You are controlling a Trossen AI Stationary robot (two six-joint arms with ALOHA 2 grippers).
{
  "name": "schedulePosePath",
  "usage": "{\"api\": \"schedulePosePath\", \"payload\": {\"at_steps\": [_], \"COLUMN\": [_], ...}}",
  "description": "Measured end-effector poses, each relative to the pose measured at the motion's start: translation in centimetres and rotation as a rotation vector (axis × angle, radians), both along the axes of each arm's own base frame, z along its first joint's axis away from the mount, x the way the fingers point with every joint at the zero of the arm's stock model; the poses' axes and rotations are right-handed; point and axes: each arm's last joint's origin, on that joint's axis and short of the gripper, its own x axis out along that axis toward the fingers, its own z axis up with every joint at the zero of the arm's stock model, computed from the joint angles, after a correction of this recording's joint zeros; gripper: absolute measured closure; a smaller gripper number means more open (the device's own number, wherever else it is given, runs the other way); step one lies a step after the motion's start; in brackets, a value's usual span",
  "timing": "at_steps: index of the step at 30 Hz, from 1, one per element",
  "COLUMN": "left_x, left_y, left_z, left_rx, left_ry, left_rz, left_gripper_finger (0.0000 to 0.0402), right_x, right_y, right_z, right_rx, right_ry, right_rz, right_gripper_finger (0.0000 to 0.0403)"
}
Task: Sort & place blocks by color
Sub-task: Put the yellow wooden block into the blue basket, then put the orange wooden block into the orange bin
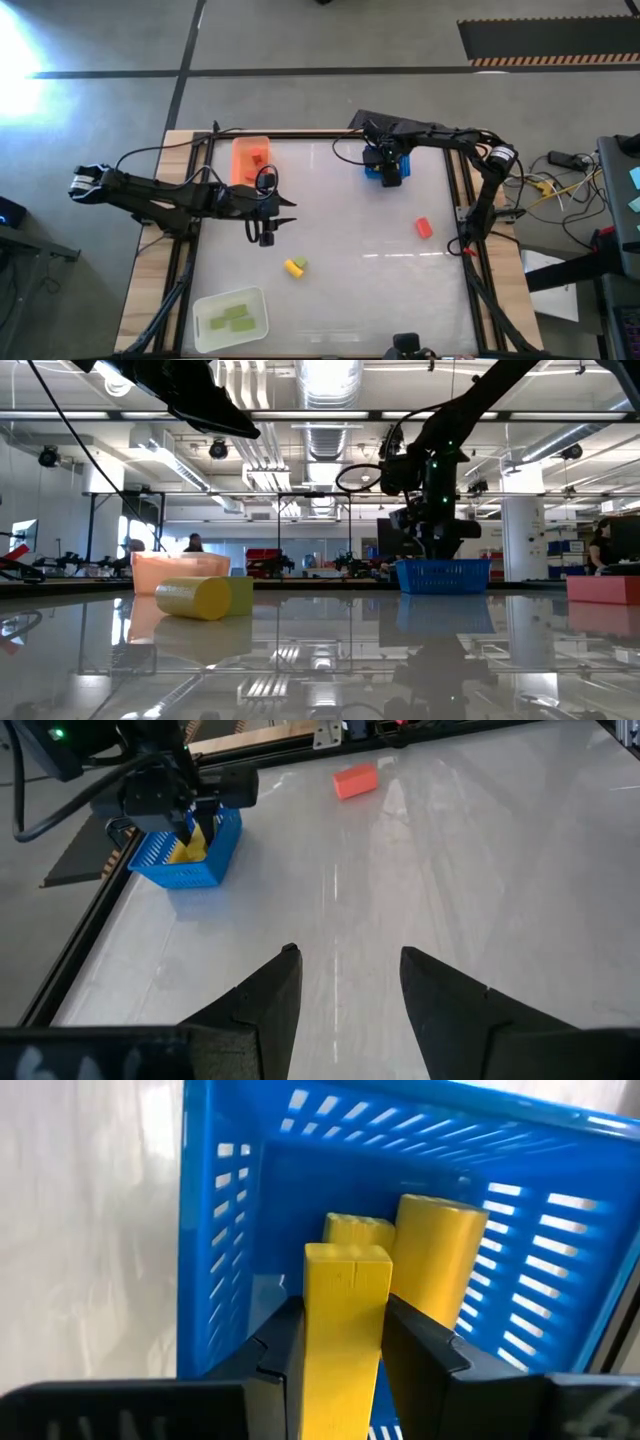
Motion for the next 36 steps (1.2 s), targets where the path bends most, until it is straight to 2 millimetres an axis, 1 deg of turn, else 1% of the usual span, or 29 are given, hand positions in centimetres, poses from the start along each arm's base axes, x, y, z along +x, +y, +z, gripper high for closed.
{"api": "schedulePosePath", "payload": {"at_steps": [4,10,13,20,25,29,34,36], "left_x": [0.0,0.0,0.0,0.0,0.0,0.0,0.0,0.0], "left_y": [0.0,0.0,0.0,0.0,0.0,0.0,0.0,0.0], "left_z": [0.0,0.0,0.0,0.0,0.0,0.0,0.0,0.0], "left_rx": [0.000,0.000,0.000,0.000,0.000,0.000,-0.001,0.000], "left_ry": [0.000,0.000,0.000,0.000,0.000,0.000,0.000,0.000], "left_rz": [0.000,0.000,0.000,0.001,0.001,0.001,0.001,0.001], "left_gripper_finger": [0.0247,0.0247,0.0247,0.0247,0.0247,0.0247,0.0247,0.0247], "right_x": [0.0,0.0,0.0,0.0,0.5,1.1,2.0,2.4], "right_y": [0.0,0.0,0.0,0.0,-0.1,0.0,0.6,1.1], "right_z": [0.0,0.0,0.0,0.3,1.7,3.3,5.2,6.0], "right_rx": [-0.005,-0.004,-0.004,-0.003,-0.003,0.002,0.009,0.016], "right_ry": [-0.006,-0.006,-0.008,-0.012,-0.027,-0.032,-0.042,-0.049], "right_rz": [-0.002,-0.008,-0.027,-0.050,-0.097,-0.121,-0.159,-0.201], "right_gripper_finger": [0.0304,0.0267,0.0256,0.0251,0.0262,0.0269,0.0279,0.0284]}}
